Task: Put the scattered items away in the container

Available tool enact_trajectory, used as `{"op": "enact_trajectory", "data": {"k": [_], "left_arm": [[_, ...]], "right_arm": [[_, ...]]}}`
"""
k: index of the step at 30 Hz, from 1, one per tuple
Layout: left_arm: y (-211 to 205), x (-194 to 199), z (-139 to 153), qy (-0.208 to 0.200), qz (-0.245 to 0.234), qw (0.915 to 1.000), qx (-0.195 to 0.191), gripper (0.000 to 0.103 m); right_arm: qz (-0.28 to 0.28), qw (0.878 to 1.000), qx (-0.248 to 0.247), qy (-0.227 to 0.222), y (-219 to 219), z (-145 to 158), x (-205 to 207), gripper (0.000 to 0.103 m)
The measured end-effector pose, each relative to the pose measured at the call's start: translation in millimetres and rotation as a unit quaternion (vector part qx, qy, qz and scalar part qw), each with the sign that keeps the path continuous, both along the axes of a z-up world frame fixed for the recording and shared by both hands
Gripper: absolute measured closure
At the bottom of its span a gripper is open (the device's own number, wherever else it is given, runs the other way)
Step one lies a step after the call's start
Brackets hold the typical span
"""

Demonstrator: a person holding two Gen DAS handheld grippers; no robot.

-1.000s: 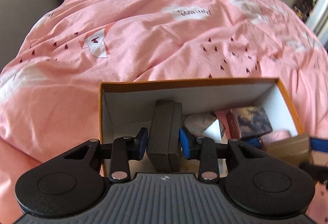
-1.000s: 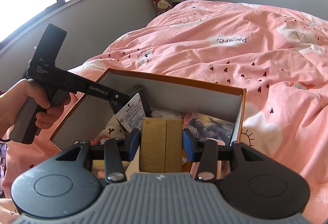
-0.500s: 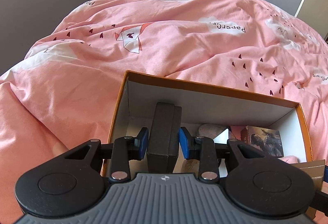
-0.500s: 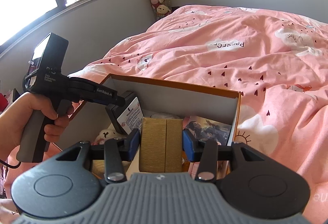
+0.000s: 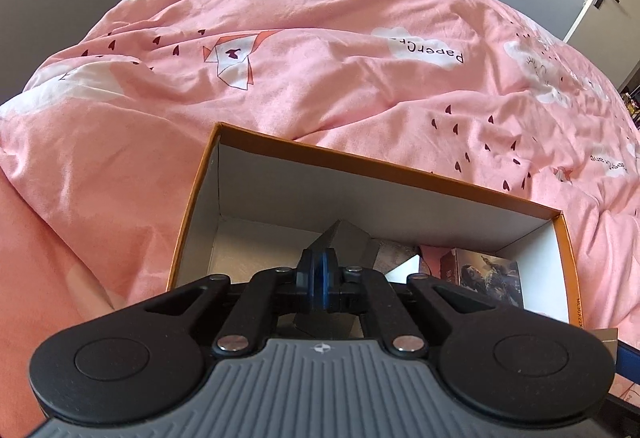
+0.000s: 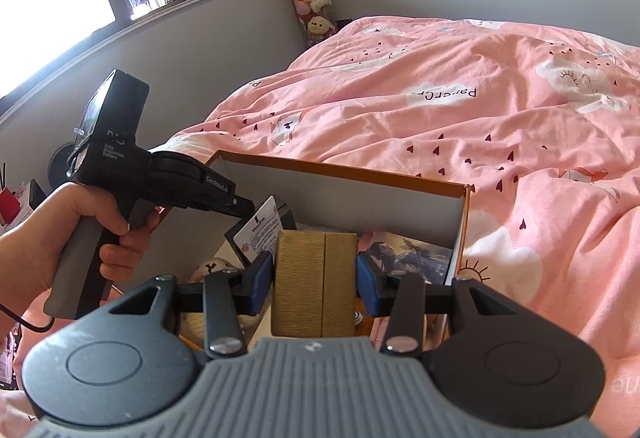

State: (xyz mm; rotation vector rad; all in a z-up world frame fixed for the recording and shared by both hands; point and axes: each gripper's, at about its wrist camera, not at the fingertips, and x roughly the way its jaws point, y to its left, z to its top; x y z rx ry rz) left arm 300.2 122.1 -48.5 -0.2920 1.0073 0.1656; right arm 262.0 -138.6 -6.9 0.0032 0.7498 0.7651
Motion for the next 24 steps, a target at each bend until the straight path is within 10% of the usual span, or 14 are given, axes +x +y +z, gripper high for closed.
{"op": "enact_trajectory", "data": {"k": [14,24], "left_arm": [[17,-3,1,0.015,0.018,0.9977,-0.064,0.099],[29,-29,45,-0.059,0.004,0.9982,-0.011,0.093]], "right_arm": [[0.019,1.0,0.004,-0.007,20,12,5,0.055],[0.04,0.998,0.038,0.012,62,32,22,0.055]]}}
